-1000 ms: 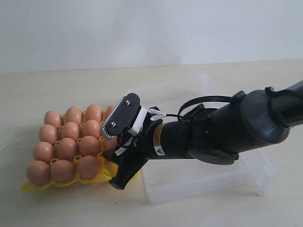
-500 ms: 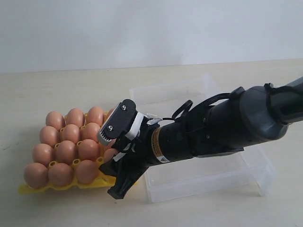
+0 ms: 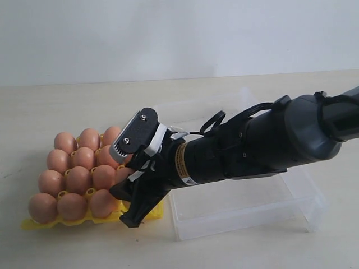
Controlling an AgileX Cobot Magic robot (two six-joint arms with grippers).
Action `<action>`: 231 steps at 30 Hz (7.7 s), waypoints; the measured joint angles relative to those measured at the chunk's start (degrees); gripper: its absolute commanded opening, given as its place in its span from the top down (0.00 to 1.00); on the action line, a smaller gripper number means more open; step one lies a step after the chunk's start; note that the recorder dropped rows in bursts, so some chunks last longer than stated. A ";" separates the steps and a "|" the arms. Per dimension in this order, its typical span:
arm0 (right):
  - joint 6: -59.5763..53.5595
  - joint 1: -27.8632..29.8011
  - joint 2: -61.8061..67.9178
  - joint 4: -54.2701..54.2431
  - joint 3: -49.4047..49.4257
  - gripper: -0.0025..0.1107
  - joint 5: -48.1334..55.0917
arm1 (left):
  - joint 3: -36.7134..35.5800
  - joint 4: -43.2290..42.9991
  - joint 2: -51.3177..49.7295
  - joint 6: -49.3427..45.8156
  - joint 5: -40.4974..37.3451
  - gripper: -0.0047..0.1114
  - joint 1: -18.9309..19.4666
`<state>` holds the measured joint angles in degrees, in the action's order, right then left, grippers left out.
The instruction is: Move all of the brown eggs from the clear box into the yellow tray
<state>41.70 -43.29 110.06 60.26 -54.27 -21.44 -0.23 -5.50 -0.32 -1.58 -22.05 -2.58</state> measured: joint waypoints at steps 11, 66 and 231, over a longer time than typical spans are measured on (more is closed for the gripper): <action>0.12 0.00 0.00 0.25 -0.95 0.98 -2.12 | 0.00 0.00 0.00 0.00 0.00 0.96 0.00; 1.93 0.00 1.90 -6.40 -1.30 0.46 -1.81 | 0.00 0.00 0.00 0.00 0.00 0.96 0.00; -38.17 36.95 -109.76 -55.99 54.01 0.98 38.61 | 0.00 0.00 0.00 0.00 0.00 0.96 0.00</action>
<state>3.53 -6.34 0.30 4.28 -0.26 17.17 -0.23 -5.50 -0.32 -1.58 -22.05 -2.58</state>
